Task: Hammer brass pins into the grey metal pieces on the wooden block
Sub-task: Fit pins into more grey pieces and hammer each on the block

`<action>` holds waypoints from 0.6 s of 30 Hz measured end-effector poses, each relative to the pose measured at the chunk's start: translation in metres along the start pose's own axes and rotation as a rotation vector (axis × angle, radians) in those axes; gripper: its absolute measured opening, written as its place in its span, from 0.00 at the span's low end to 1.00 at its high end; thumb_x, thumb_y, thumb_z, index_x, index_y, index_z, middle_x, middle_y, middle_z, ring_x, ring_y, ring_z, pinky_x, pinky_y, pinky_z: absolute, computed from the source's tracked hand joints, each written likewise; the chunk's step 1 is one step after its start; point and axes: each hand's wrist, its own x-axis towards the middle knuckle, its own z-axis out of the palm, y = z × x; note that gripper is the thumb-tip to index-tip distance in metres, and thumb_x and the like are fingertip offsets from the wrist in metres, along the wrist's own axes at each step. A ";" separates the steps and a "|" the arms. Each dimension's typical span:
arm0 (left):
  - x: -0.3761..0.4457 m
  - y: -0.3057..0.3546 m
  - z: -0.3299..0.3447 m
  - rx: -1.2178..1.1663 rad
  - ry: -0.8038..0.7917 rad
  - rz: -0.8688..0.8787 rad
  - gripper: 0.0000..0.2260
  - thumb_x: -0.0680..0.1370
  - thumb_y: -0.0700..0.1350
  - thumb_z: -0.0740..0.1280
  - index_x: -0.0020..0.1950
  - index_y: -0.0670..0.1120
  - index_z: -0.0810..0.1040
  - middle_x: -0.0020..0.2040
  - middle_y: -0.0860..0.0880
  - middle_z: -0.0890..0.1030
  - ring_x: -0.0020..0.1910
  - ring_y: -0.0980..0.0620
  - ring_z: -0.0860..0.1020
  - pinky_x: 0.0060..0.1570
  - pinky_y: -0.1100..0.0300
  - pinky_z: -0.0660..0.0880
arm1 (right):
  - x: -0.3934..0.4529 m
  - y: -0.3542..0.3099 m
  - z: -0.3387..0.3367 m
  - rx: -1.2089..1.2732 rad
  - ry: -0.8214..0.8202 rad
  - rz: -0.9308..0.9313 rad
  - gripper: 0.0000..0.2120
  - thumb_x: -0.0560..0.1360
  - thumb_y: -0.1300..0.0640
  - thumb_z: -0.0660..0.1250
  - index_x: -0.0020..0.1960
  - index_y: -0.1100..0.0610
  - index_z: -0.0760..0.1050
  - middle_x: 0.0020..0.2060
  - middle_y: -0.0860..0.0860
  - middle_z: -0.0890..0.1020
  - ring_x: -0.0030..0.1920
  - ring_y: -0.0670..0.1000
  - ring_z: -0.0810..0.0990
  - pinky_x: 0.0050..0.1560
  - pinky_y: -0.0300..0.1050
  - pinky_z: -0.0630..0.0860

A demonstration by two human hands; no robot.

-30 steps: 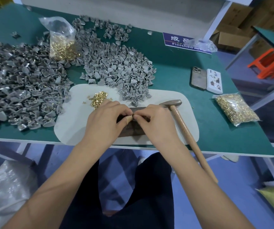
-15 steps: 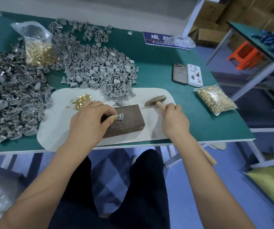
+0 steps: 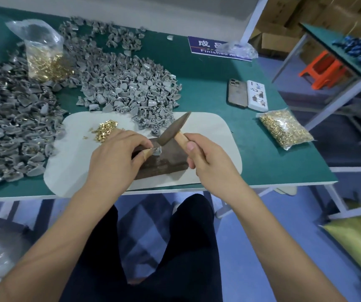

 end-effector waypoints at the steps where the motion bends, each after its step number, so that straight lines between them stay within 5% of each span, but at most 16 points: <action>1: 0.000 0.000 0.001 -0.002 0.000 -0.004 0.02 0.77 0.54 0.70 0.48 0.58 0.81 0.48 0.62 0.78 0.54 0.55 0.72 0.42 0.57 0.67 | -0.001 -0.002 0.000 -0.047 0.012 0.000 0.14 0.84 0.43 0.55 0.64 0.42 0.74 0.35 0.41 0.77 0.37 0.46 0.75 0.43 0.50 0.75; 6: 0.001 -0.004 0.001 -0.031 -0.011 -0.024 0.03 0.77 0.54 0.71 0.49 0.58 0.82 0.49 0.61 0.79 0.55 0.55 0.73 0.43 0.57 0.67 | -0.007 -0.014 -0.007 -0.263 0.082 -0.041 0.15 0.84 0.37 0.54 0.68 0.36 0.71 0.51 0.39 0.83 0.52 0.51 0.81 0.54 0.54 0.79; 9: 0.002 -0.005 0.000 -0.054 -0.017 -0.029 0.03 0.76 0.55 0.72 0.48 0.58 0.82 0.50 0.61 0.80 0.55 0.55 0.73 0.44 0.56 0.69 | -0.008 -0.023 -0.011 -0.208 0.261 -0.091 0.17 0.83 0.38 0.53 0.70 0.37 0.70 0.44 0.37 0.79 0.48 0.50 0.80 0.48 0.49 0.78; 15: 0.007 -0.008 -0.004 -0.059 -0.073 -0.042 0.03 0.75 0.54 0.73 0.48 0.60 0.82 0.51 0.62 0.77 0.56 0.57 0.74 0.45 0.56 0.71 | -0.009 -0.030 0.005 -0.458 0.023 -0.032 0.16 0.85 0.40 0.54 0.71 0.37 0.70 0.54 0.51 0.86 0.53 0.63 0.81 0.51 0.56 0.78; 18: 0.007 -0.006 -0.005 -0.068 -0.062 -0.045 0.03 0.75 0.55 0.74 0.47 0.61 0.83 0.50 0.61 0.76 0.54 0.58 0.74 0.43 0.58 0.67 | -0.004 -0.031 -0.011 -0.453 0.164 -0.051 0.17 0.83 0.34 0.49 0.69 0.33 0.65 0.54 0.45 0.85 0.51 0.59 0.81 0.47 0.51 0.77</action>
